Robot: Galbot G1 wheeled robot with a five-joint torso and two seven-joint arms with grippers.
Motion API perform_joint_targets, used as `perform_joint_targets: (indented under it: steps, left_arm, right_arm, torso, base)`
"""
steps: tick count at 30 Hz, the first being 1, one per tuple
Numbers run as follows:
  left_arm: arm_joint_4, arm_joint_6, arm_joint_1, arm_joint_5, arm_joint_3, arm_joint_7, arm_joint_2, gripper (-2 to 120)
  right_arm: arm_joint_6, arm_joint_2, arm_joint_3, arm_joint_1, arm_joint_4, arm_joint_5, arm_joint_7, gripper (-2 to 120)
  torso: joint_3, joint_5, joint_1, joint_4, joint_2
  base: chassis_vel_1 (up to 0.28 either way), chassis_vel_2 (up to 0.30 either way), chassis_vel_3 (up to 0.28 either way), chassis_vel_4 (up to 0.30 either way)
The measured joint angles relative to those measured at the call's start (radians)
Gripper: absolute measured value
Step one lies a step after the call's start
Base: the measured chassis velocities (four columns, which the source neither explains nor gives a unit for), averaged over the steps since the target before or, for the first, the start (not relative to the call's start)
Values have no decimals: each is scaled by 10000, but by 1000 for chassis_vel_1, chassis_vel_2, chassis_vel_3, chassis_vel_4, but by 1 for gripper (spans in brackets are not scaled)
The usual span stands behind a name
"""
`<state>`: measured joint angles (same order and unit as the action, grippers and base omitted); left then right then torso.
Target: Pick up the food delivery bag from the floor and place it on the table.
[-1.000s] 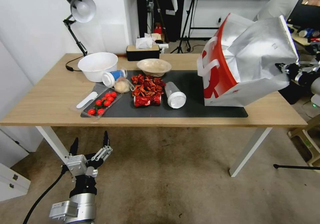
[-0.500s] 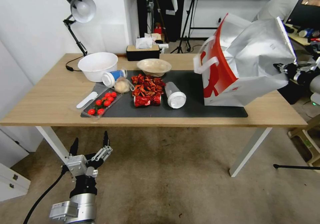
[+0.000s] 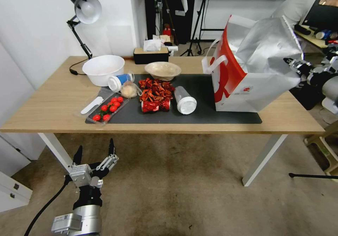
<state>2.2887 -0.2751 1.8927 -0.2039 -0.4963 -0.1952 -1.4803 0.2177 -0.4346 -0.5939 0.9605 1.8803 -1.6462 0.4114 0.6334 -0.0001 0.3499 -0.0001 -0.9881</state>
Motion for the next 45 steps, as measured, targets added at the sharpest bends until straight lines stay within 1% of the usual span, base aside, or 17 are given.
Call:
perform_joint_targets:
  steps: [1, 3, 4, 5, 7, 8, 11, 20, 29, 31, 33, 34, 37, 39, 42, 44, 45]
  left_arm:
    - [11, -16, 22, 2, 0, 0, -5, 100]
    - [25, -112, 130, 21, 2, 3, -28, 100]
    - [25, -112, 130, 21, 2, 3, -28, 100]
    - [28, -135, 159, 28, 6, 3, -32, 100]
    - [35, -192, 217, 47, 14, 4, -37, 100]
    - [35, -192, 217, 47, 14, 4, -37, 100]
    - [133, -210, 253, 53, 0, -8, -23, 100]
    - [266, -211, 313, 55, -20, -13, -28, 100]
    - [463, -162, 316, 80, -46, 32, -32, 100]
    - [538, -161, 314, 71, -69, 32, -28, 100]
    - [751, -140, 323, 24, -93, 20, -35, 100]
    - [751, -140, 323, 24, -93, 20, -35, 100]
    - [897, -81, 296, 31, -142, -16, -52, 100]
    - [994, -30, 277, 104, -226, -49, -39, 100]
    - [1014, -33, 286, 139, -246, -47, -29, 100]
    - [1081, -39, 317, 245, -272, -31, -20, 100]
    - [1081, -39, 317, 245, -272, -31, -20, 100]
  right_arm:
    - [-32, -12, 35, -26, -26, 89, -51, 68]
    - [-193, -101, 190, -112, -170, 498, -315, 80]
    - [-193, -101, 190, -112, -170, 498, -315, 80]
    - [-247, -128, 233, -127, -208, 645, -430, 82]
    - [-443, -181, 338, -152, -284, 1058, -764, 94]
    - [-443, -181, 338, -152, -284, 1058, -764, 94]
    - [-711, -206, 483, -245, -369, 1606, -1268, 100]
    - [-782, -177, 383, -107, -349, 1707, -1435, 100]
    - [-1038, -91, -225, 547, 12, 2087, -1633, 100]
    - [-1113, -58, -383, 704, 137, 2321, -1749, 100]
    - [-1240, 4, -773, 1100, 551, 2682, -1957, 100]
    - [-1240, 4, -773, 1100, 551, 2682, -1957, 100]
    - [-1351, -32, -1105, 1692, 1055, 2994, -2114, 100]
    - [-1559, -291, -1497, 2564, 1702, 3743, -2253, 100]
    - [-1606, -413, -1579, 2816, 1913, 4047, -2256, 100]
    - [-1851, -789, -1652, 3370, 2468, 5006, -2151, 100]
    - [-1851, -789, -1652, 3370, 2468, 5006, -2151, 100]
  torso:
    - [0, 0, 0, 0, 0]
    - [0, 1, 0, 1, 0]
    - [0, 1, 0, 1, 0]
    - [0, 1, 0, 1, 0]
    - [0, 1, 0, 0, 0]
    - [0, 1, 0, 0, 0]
    - [0, 1, 0, 1, 0]
    - [0, 1, 0, 1, 0]
    - [0, 1, 0, 0, 0]
    - [0, 1, 1, 0, 0]
    - [-1, 0, 0, 1, 0]
    - [-1, 0, 0, 1, 0]
    - [-1, -1, 0, 2, 0]
    - [-1, -2, 0, 1, -1]
    - [-2, 0, 0, -1, 0]
    - [-1, 0, 0, 1, -1]
    - [-1, 0, 0, 1, -1]
  base:
    - [0, 0, 0, 0]
    - [0, 0, 0, 0]
    - [0, 0, 0, 0]
    - [0, 0, 0, 0]
    - [0, 0, 0, 0]
    - [0, 0, 0, 0]
    - [0, 0, 0, 0]
    - [0, 0, 0, 0]
    - [0, 0, 0, 0]
    - [0, 0, 0, 0]
    - [0, 0, 0, 0]
    - [0, 0, 0, 0]
    - [0, 0, 0, 0]
    - [0, 0, 0, 0]
    - [0, 0, 0, 0]
    - [0, 0, 0, 0]
    - [0, 0, 0, 0]
